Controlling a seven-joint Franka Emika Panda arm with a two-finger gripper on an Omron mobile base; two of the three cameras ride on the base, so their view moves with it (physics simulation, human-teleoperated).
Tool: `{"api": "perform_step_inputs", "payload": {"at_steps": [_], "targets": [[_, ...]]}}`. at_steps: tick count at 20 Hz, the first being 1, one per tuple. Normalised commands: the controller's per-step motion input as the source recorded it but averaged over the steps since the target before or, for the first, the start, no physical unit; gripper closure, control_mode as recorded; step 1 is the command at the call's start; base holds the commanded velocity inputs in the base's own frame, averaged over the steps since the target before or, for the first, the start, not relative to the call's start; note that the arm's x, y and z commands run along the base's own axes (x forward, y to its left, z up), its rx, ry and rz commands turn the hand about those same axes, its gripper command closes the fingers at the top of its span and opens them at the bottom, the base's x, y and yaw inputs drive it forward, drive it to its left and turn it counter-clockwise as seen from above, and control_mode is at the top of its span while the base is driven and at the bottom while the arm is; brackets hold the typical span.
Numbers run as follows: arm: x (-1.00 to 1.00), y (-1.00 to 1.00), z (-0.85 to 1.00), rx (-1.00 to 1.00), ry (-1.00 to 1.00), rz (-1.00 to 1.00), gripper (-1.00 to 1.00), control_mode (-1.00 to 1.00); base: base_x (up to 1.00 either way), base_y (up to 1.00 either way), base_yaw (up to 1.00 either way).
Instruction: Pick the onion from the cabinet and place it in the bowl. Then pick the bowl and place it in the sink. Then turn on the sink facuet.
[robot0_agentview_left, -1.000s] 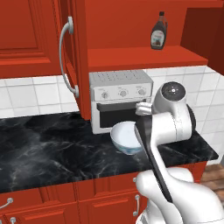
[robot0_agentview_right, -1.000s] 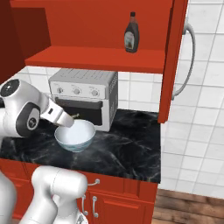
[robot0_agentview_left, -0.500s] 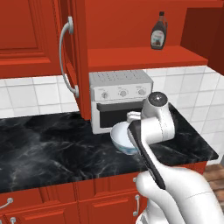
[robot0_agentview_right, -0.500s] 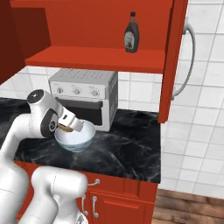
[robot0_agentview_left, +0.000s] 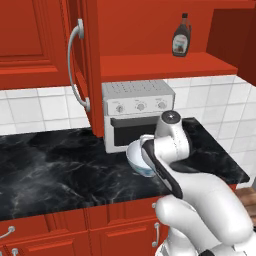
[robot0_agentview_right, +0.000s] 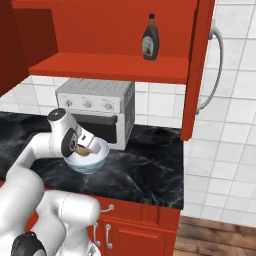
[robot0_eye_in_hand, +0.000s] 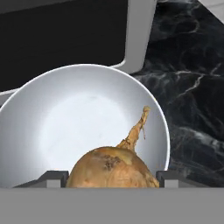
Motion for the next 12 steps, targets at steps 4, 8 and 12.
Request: {"api": "perform_step_inputs", "payload": {"at_steps": [4,8,12], "targets": [[0.07,0.04,-0.26,0.0,0.15,0.01,1.0,-1.0,0.0,0.0,0.0],[0.11,0.07,-0.24,0.0,0.09,0.01,1.0,-1.0,0.0,0.0,0.0],[0.04,0.04,-0.28,0.0,0.01,0.03,1.0,-1.0,0.0,0.0,0.0]]}}
